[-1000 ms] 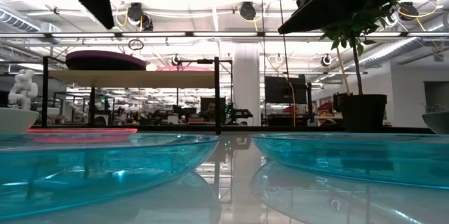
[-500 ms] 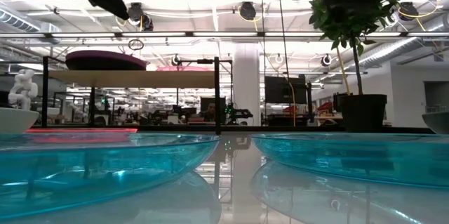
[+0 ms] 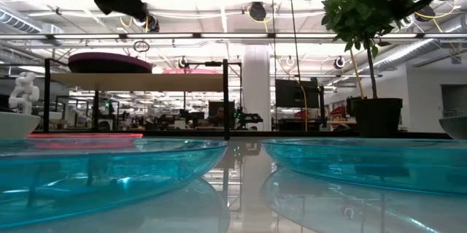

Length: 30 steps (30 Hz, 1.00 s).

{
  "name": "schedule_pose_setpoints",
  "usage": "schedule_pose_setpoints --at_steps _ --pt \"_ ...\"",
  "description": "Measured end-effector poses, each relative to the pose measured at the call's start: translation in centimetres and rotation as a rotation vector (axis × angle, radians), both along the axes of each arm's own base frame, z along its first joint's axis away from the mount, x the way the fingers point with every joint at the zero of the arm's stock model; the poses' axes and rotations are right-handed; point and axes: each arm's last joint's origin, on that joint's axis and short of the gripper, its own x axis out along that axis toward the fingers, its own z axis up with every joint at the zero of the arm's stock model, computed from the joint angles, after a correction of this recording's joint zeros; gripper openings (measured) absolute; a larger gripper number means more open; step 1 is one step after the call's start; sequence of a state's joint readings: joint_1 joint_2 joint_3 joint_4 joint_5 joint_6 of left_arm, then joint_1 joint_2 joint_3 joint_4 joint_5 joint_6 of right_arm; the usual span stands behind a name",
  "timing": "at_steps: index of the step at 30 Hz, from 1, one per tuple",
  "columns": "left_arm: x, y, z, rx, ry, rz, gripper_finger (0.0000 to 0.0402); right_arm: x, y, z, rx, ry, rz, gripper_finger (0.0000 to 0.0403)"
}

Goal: Place and stack plates onto a shelf
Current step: Stack the right blue transparent plate on top of the pink transparent plate on the shelf

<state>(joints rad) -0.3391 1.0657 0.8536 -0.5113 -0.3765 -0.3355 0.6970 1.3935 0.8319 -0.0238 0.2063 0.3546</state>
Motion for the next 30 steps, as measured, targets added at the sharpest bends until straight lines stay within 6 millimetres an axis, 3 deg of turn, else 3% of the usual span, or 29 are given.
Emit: schedule_pose_setpoints --at_steps 14,23,30 --pt "0.4 -0.9 0.3 0.019 -0.065 -0.06 0.0163 1.4 6.7 -2.3 -0.195 0.234 0.105 0.0089" --pt "0.8 -1.0 0.1 0.036 -0.06 -0.057 0.0163 1.7 7.5 -4.8 -0.325 0.285 0.175 0.0118" --pt "0.9 -1.0 -0.1 0.046 -0.049 -0.059 0.0163 1.6 7.4 -5.2 -0.418 0.262 0.234 0.0101"
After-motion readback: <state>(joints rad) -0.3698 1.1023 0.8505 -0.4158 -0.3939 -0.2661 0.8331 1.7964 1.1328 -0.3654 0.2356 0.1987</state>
